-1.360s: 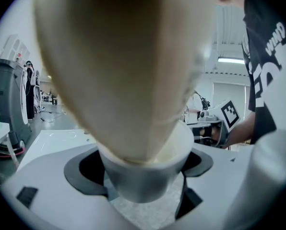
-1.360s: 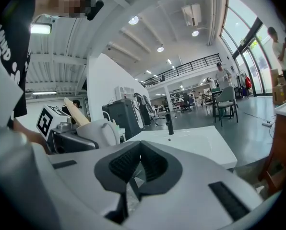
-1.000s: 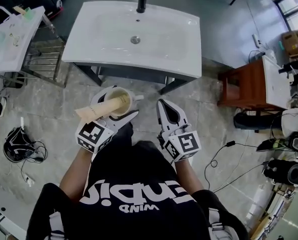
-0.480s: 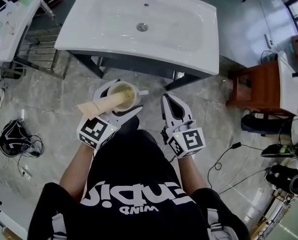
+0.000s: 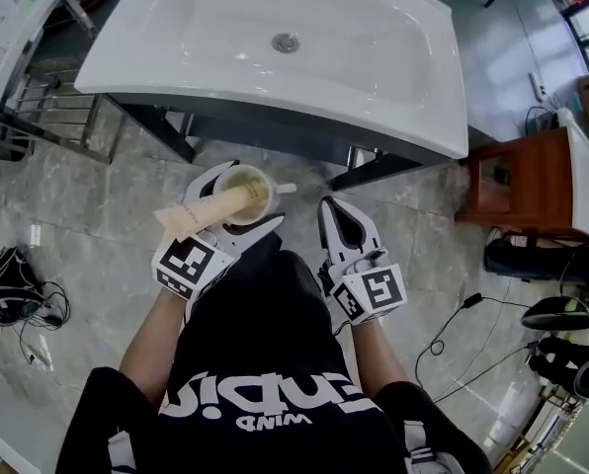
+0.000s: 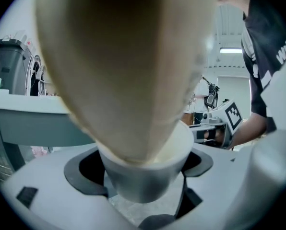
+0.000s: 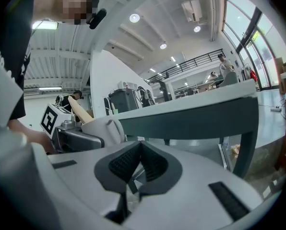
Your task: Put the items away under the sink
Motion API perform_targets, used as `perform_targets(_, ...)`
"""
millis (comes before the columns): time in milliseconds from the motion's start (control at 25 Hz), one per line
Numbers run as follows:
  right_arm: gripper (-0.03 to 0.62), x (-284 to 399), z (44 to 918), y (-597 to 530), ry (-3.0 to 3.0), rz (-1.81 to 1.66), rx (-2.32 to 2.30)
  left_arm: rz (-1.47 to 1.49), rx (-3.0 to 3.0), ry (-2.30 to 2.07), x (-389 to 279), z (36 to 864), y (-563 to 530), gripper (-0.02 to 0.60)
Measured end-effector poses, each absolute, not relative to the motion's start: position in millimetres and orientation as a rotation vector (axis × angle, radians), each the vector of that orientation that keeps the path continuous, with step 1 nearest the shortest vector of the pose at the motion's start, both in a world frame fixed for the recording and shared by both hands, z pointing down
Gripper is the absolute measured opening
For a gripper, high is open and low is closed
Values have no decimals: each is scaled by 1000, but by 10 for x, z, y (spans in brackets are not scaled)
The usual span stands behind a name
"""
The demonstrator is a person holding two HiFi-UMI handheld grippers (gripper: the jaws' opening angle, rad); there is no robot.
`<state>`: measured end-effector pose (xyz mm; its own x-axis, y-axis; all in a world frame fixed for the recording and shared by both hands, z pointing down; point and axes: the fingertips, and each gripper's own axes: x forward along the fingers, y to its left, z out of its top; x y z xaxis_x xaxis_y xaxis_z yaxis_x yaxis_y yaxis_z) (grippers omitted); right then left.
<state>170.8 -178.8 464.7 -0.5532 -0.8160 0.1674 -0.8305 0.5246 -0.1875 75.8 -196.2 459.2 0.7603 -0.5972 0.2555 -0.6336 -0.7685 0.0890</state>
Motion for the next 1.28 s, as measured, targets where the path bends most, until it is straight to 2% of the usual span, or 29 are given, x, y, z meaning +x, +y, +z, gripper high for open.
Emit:
perform_targets(720,18,1690,6083,-2178,-2765,193,1458,239,2852,-1019,750,6189,-2348,462)
perform_targets(1280,18,1894,6612,-1977,-2804,72,1510,212,2871,-1044,912,6723,-2175,462)
